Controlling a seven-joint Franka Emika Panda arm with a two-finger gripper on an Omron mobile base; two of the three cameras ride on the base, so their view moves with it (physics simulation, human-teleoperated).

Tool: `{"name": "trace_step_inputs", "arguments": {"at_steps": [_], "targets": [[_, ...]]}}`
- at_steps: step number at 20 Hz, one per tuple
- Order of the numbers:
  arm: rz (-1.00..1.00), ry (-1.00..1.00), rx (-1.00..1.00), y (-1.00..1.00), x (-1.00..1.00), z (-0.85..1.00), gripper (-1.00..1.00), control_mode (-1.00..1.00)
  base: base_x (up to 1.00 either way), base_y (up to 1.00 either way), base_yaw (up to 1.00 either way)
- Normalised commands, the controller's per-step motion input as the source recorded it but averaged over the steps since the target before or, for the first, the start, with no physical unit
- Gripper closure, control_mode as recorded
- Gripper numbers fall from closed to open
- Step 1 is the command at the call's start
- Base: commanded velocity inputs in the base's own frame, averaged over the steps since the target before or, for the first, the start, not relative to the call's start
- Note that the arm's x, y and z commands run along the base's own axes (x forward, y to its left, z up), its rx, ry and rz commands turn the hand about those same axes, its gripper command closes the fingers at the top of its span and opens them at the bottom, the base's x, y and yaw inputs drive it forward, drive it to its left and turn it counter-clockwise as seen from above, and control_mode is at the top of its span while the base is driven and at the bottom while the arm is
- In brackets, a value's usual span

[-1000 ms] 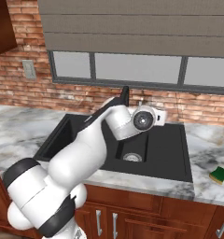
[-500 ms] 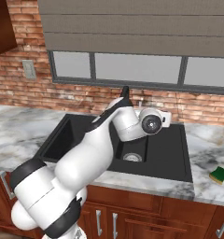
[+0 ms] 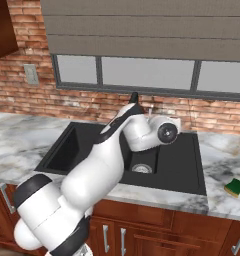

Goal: Soak the sponge with water for a few seconds and then drop it inside the sink.

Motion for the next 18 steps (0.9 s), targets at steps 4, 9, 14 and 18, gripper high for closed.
{"name": "trace_step_inputs", "arguments": {"at_steps": [4,9,14,18], "targets": [[0.19,-0.02,0.0,0.0,0.0,0.0,-1.0,-1.0,0.0,0.0,0.0],[0.23,-0.01,0.0,-0.09,0.0,0.0,-1.0,-1.0,0.0,0.0,0.0],[0.17,-0.02,0.0,0.01,0.0,0.0,-1.0,-1.0,0.0,0.0,0.0],[0.06,-0.02,0.0,0.09,0.0,0.0,-1.0,-1.0,0.0,0.0,0.0]]}}
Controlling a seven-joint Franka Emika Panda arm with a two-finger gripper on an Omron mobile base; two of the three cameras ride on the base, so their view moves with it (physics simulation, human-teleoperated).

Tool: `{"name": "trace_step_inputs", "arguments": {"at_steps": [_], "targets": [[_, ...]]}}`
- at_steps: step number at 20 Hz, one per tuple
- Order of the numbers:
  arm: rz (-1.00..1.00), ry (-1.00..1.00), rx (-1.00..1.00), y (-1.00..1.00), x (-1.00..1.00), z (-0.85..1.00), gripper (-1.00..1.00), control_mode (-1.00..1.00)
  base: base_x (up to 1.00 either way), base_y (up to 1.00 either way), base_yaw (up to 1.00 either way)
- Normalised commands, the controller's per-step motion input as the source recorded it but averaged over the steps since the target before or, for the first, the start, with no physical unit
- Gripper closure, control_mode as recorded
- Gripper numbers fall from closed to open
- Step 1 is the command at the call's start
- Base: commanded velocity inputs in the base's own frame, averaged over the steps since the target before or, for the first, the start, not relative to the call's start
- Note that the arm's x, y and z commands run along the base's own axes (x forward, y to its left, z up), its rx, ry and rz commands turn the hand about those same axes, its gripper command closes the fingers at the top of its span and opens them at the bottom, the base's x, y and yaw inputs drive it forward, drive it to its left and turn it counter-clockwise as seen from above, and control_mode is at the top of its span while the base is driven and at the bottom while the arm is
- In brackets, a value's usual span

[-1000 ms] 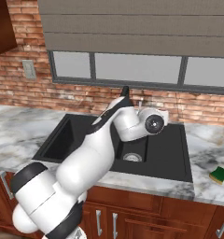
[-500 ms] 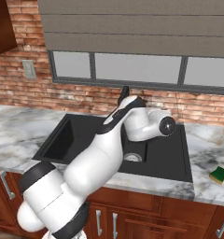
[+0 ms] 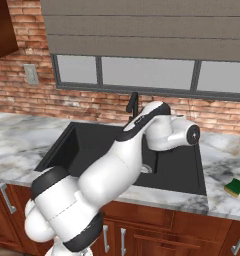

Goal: Soak the sponge with water for a few seconds and then drop it inside the sink.

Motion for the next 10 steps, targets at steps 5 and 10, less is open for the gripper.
{"name": "trace_step_inputs", "arguments": {"at_steps": [5,10], "targets": [[0.0,0.0,0.0,0.19,0.0,0.0,-1.0,-1.0,0.0,0.0,0.0],[-0.08,-0.02,0.0,0.0,0.0,-0.04,-1.0,-1.0,0.0,0.0,0.0]]}}
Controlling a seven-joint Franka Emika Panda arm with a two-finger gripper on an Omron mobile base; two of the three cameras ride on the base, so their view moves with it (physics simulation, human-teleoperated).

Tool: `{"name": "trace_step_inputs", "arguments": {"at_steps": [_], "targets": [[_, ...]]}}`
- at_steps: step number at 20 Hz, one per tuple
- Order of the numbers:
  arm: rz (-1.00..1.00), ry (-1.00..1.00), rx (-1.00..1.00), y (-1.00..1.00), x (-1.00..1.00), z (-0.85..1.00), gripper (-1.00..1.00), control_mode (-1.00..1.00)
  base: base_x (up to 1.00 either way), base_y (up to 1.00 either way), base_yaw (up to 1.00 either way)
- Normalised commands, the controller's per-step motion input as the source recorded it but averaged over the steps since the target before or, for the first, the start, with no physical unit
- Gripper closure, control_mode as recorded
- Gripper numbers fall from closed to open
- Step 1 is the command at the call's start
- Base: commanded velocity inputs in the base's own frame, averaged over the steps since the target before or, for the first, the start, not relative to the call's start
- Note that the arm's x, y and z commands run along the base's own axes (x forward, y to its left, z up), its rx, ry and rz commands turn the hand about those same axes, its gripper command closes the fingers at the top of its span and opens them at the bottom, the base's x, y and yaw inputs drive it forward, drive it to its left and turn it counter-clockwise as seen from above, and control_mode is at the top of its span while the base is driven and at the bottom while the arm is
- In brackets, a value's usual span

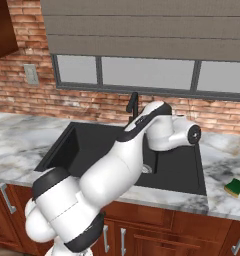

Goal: Soak the sponge with water for a few seconds and then drop it inside the sink.

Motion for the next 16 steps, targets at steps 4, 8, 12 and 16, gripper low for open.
{"name": "trace_step_inputs", "arguments": {"at_steps": [4,8,12,16], "targets": [[-0.12,-0.01,0.0,0.0,0.01,-0.18,-1.0,-1.0,0.0,0.0,0.0],[-0.11,0.0,0.01,0.06,0.01,-0.23,-1.0,-1.0,0.0,0.0,0.0],[-0.08,0.0,0.01,0.21,0.13,-0.34,-1.0,-1.0,0.0,0.0,0.0],[-0.04,0.0,0.0,0.19,0.41,-0.36,-1.0,-1.0,0.0,0.0,0.0]]}}
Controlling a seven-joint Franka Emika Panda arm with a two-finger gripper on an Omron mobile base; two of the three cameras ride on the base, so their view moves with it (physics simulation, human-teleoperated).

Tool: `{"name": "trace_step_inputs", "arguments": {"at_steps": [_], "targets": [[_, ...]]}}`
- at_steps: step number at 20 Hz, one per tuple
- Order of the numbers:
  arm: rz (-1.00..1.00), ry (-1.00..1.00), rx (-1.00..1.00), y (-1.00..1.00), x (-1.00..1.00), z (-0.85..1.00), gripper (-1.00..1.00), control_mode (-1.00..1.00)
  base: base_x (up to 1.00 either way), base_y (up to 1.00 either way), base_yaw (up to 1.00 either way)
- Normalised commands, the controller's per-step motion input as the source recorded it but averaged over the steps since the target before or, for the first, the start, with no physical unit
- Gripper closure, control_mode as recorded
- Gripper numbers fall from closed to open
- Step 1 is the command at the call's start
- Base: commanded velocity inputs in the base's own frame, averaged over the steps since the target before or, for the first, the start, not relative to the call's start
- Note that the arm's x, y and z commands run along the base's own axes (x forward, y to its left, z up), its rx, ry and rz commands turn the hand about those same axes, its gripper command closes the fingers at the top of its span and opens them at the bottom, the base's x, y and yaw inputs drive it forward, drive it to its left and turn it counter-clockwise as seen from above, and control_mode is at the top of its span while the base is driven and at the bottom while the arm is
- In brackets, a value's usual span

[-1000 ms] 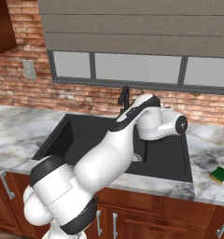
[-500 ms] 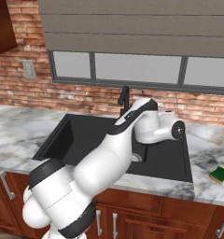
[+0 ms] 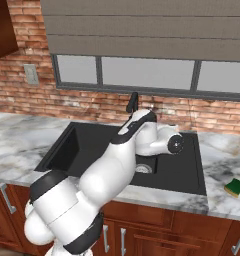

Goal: Soak the sponge with water for a few seconds and then drop it inside the sink.

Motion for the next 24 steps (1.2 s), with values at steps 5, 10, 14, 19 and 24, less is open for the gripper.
{"name": "trace_step_inputs", "arguments": {"at_steps": [5,10,14,19,24], "targets": [[0.0,0.0,0.0,0.05,0.55,-0.31,-1.0,-1.0,0.0,0.0,0.0],[0.0,0.0,0.0,0.0,0.68,-0.08,-1.0,-1.0,0.0,0.0,0.0],[0.0,0.0,0.0,0.0,0.41,0.0,-1.0,-1.0,0.0,0.0,0.0],[0.0,0.0,0.0,0.0,0.08,0.0,-1.0,-1.0,0.0,0.0,0.0],[0.0,0.0,0.0,0.0,0.0,0.0,-1.0,-1.0,0.0,0.0,0.0]]}}
